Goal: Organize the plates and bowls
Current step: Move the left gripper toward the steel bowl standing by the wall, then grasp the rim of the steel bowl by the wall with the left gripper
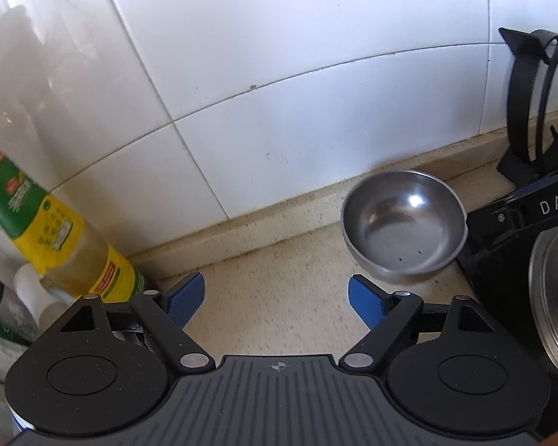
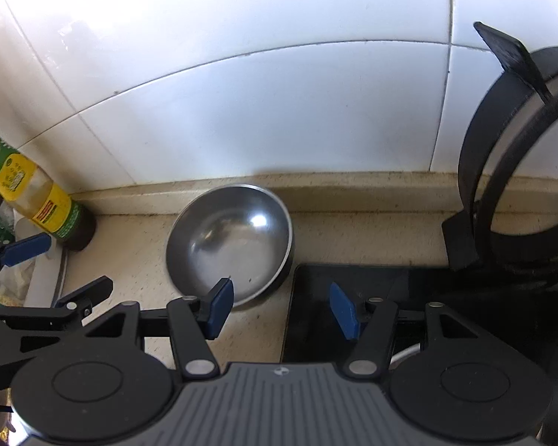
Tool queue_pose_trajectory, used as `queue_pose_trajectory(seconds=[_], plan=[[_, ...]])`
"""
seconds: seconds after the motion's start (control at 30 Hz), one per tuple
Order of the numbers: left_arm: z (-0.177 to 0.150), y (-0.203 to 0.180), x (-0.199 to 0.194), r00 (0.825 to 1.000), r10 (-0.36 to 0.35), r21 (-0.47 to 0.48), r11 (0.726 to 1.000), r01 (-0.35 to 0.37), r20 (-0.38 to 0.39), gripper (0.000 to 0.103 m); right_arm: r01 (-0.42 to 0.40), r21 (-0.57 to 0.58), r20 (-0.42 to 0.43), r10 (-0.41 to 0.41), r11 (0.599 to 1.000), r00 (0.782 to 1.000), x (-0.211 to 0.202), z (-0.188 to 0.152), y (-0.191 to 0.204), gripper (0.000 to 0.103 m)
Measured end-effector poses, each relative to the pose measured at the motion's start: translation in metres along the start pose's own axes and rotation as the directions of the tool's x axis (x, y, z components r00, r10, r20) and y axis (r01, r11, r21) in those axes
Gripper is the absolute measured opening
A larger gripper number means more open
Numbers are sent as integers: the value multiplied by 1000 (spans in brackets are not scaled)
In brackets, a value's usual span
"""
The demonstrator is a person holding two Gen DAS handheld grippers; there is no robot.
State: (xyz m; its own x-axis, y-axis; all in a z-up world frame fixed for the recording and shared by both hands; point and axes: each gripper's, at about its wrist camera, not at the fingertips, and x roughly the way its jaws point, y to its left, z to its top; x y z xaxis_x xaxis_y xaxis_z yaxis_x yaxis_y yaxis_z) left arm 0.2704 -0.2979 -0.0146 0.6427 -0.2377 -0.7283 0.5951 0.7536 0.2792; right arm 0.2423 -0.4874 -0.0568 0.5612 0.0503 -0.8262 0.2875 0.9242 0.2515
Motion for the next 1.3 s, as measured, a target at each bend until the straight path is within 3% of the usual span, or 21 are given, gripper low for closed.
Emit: queue_pose_trajectory(seconds=[0.23,0.43,1.3], plan=[[16,-5,23,999,-12,26,1000,13,-41,89,14,-21,-22,-15,1000,1000,16,17,-3,59],[25,-1,39,992,-82,-29,996,80,-92,89,8,-33,-39,-9,999,999,27,28,-4,61],[26,-13,66,987,-101,14,995,103,-125,92,-27,1,-135,27,1000,990,72,29,-7,62]])
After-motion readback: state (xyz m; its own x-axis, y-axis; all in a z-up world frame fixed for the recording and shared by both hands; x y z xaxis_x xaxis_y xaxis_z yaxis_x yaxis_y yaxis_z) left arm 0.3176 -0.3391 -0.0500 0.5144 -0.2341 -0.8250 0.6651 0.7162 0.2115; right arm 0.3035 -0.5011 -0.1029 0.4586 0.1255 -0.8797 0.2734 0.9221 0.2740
